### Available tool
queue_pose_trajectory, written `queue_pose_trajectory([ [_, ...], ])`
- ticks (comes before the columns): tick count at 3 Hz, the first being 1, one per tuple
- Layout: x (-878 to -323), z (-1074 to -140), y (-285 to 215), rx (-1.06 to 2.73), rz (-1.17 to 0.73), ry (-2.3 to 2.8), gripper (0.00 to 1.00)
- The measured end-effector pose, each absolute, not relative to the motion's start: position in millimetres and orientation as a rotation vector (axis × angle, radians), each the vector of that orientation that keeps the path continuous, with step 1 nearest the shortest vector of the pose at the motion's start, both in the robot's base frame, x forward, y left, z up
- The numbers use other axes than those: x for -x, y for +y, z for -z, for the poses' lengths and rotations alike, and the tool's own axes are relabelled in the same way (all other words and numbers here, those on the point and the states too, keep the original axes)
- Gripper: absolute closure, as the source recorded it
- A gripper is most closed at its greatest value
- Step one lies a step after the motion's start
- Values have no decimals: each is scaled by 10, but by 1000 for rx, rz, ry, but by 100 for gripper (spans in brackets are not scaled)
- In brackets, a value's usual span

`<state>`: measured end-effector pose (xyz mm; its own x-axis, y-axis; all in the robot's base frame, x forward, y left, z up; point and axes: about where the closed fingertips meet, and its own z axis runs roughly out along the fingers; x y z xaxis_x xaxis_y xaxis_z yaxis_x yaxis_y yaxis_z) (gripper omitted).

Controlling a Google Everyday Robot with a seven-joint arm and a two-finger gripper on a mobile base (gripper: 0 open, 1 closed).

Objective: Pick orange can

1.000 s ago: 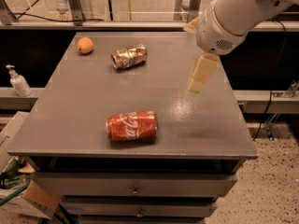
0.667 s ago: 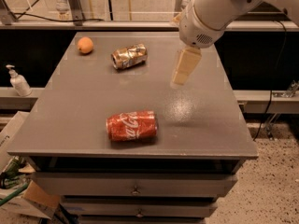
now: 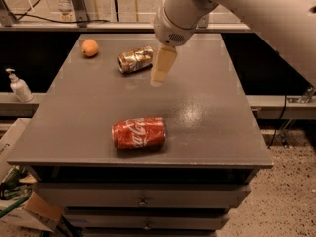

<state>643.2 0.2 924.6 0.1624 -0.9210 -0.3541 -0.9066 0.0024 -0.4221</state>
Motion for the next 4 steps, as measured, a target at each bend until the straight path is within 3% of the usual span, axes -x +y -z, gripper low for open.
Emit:
queue_pose_trajectory([
  [2, -6492, -9254, 42, 1871, 13, 1719, 0],
  [4, -7046, -9022, 358, 1886, -8, 1741, 0],
])
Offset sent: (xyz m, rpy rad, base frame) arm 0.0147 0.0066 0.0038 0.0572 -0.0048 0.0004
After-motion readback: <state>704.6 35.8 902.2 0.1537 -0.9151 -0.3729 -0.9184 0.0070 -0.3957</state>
